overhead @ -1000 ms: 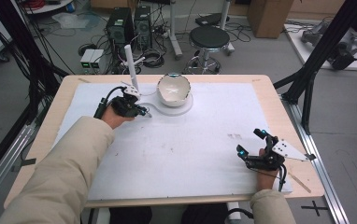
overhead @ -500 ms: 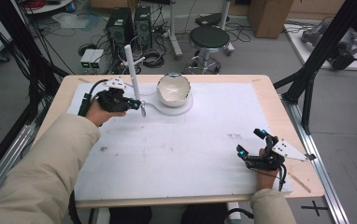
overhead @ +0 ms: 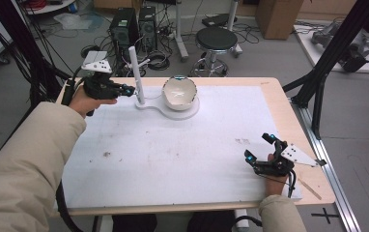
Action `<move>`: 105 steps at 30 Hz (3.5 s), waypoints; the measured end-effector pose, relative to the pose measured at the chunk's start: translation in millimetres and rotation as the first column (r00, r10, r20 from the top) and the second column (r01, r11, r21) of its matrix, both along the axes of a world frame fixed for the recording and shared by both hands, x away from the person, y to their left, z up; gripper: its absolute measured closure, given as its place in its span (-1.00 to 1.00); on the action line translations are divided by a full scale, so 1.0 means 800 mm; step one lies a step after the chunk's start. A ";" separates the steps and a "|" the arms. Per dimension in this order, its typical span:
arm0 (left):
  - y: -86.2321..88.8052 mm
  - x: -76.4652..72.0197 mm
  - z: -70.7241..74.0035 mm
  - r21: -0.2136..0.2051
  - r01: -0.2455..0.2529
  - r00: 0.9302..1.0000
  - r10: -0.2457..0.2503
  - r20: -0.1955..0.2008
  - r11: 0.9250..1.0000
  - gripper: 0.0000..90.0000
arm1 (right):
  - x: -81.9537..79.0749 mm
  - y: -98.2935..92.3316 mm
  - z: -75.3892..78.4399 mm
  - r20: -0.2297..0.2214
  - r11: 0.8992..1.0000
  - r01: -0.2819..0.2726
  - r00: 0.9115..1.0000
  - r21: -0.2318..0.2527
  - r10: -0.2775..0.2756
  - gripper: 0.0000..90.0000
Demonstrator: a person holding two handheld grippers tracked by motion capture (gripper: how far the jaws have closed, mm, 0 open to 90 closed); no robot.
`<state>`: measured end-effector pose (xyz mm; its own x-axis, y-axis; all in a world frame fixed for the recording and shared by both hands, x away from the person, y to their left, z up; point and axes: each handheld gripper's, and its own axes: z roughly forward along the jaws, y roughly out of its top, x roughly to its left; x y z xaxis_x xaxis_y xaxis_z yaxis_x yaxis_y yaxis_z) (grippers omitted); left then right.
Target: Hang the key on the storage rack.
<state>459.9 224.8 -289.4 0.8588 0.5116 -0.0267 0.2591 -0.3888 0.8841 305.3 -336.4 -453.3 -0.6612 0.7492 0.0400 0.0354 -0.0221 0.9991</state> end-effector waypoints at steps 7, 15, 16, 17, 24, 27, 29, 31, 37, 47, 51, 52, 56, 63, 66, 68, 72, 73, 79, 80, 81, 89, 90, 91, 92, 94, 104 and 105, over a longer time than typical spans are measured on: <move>0.006 0.019 0.014 -0.022 0.018 1.000 -0.018 -0.019 1.000 0.96 | 0.000 0.000 0.000 0.000 1.000 0.001 1.000 -0.001 -0.001 -0.99; 0.007 0.039 0.006 -0.030 0.013 0.999 -0.014 -0.051 0.999 0.96 | 0.000 0.000 0.000 -0.001 1.000 0.000 1.000 -0.003 0.000 -0.99; 0.008 0.040 0.004 -0.033 0.013 0.998 -0.015 -0.055 0.999 0.96 | 0.000 0.000 0.000 0.000 1.000 0.001 1.000 -0.002 -0.001 -0.99; 0.009 0.042 0.003 -0.035 0.017 0.998 -0.019 -0.061 0.999 0.96 | 0.000 0.000 0.000 0.000 1.000 0.000 1.000 -0.001 0.000 -0.99; 0.011 0.050 -0.006 -0.026 0.011 0.997 -0.013 -0.076 1.000 0.96 | 0.001 -0.001 0.000 0.004 1.000 0.000 1.000 -0.002 0.000 -0.99; 0.012 0.052 -0.007 -0.032 0.009 0.997 -0.012 -0.077 0.999 0.96 | 0.001 -0.001 0.000 0.001 1.000 0.001 1.000 -0.001 -0.001 -0.99; 0.014 0.053 -0.009 -0.028 0.004 0.997 -0.006 -0.078 1.000 0.96 | 0.001 -0.001 0.000 0.001 1.000 0.001 1.000 0.000 -0.001 -0.99; 0.015 0.054 -0.010 -0.032 -0.001 0.997 -0.001 -0.080 0.999 0.96 | 0.001 -0.001 0.000 0.002 1.000 0.001 1.000 -0.002 -0.001 -0.99; 0.018 0.059 -0.015 -0.022 -0.011 0.997 0.009 -0.082 1.000 0.96 | 0.001 -0.001 0.000 -0.001 1.000 0.003 1.000 0.001 -0.003 -0.99; 0.025 0.068 -0.023 -0.034 -0.018 0.995 0.015 -0.100 0.999 0.96 | 0.001 -0.001 0.000 -0.001 1.000 0.002 1.000 0.000 -0.002 -0.99; 0.024 0.071 -0.025 -0.038 -0.019 0.995 0.015 -0.097 0.999 0.96 | 0.001 -0.001 0.000 -0.003 1.000 0.002 1.000 0.000 -0.002 -0.99; 0.023 0.071 -0.025 -0.040 -0.025 0.995 0.020 -0.098 0.999 0.96 | 0.001 -0.001 0.000 0.002 1.000 0.001 1.000 -0.002 -0.001 -0.99; 0.024 0.074 -0.029 -0.036 -0.021 0.994 0.017 -0.104 0.999 0.96 | 0.001 -0.001 0.000 -0.001 1.000 0.001 1.000 0.002 -0.001 -0.99; 0.024 0.078 -0.034 -0.033 -0.031 0.994 0.028 -0.105 0.999 0.96 | 0.001 -0.001 0.000 -0.003 1.000 0.000 1.000 0.001 0.000 -0.99; 0.024 0.080 -0.036 -0.033 -0.037 0.994 0.033 -0.103 0.999 0.96 | 0.001 -0.001 0.000 -0.002 1.000 0.001 1.000 0.000 -0.001 -0.99; 0.024 0.081 -0.037 -0.030 -0.037 0.994 0.034 -0.105 0.999 0.96 | 0.001 -0.001 0.000 -0.007 1.000 -0.001 1.000 0.004 0.001 -0.99; 0.024 0.084 -0.040 -0.017 -0.037 0.994 0.035 -0.104 0.999 0.96 | 0.001 -0.001 0.000 -0.005 1.000 0.001 1.000 0.003 -0.001 -0.99; 0.024 0.084 -0.041 -0.019 -0.038 0.994 0.036 -0.106 0.999 0.96 | 0.001 -0.001 0.000 -0.006 1.000 0.001 1.000 0.004 -0.001 -0.99; 0.022 0.086 -0.044 -0.012 -0.047 0.994 0.045 -0.103 0.999 0.96 | 0.001 -0.001 0.000 -0.006 1.000 0.001 1.000 0.003 -0.001 -0.99; 0.022 0.086 -0.045 -0.012 -0.047 0.994 0.046 -0.103 0.999 0.96 | 0.001 -0.001 0.000 -0.005 1.000 0.001 1.000 0.003 -0.001 -0.99; 0.022 0.086 -0.045 -0.010 -0.049 0.994 0.048 -0.096 0.999 0.96 | 0.001 -0.001 0.000 -0.005 1.000 0.000 1.000 0.003 0.000 -0.99; 0.023 0.085 -0.051 -0.002 -0.094 0.994 0.094 -0.051 0.996 0.79 | 0.001 -0.001 0.000 -0.003 1.000 0.001 1.000 0.001 -0.001 -0.99; 0.024 0.084 -0.052 -0.001 -0.098 0.994 0.098 -0.047 0.995 0.70 | 0.001 -0.001 0.000 -0.002 1.000 -0.001 1.000 0.000 0.001 -0.99; 0.026 0.084 -0.052 -0.002 -0.099 0.994 0.099 -0.046 0.995 0.66 | 0.001 -0.001 0.000 -0.001 1.000 0.002 1.000 0.000 -0.002 -0.99; 0.027 0.084 -0.051 -0.003 -0.104 0.994 0.104 -0.042 0.995 0.60 | 0.001 -0.001 0.000 -0.003 1.000 0.001 1.000 0.001 -0.001 -0.99; 0.031 0.083 -0.050 -0.001 -0.122 0.992 0.122 -0.034 0.993 0.44 | 0.001 -0.001 0.000 -0.003 1.000 0.002 1.000 0.002 -0.002 -0.99; 0.065 0.032 -0.033 -0.065 -0.239 0.970 0.241 0.029 0.969 -0.55 | 0.002 0.000 0.000 -0.006 1.000 0.002 1.000 -0.003 -0.002 -0.99; 0.068 0.024 -0.030 -0.063 -0.252 0.965 0.255 0.055 0.966 -0.66 | 0.002 0.000 0.000 -0.005 1.000 0.005 1.000 -0.004 -0.005 -0.99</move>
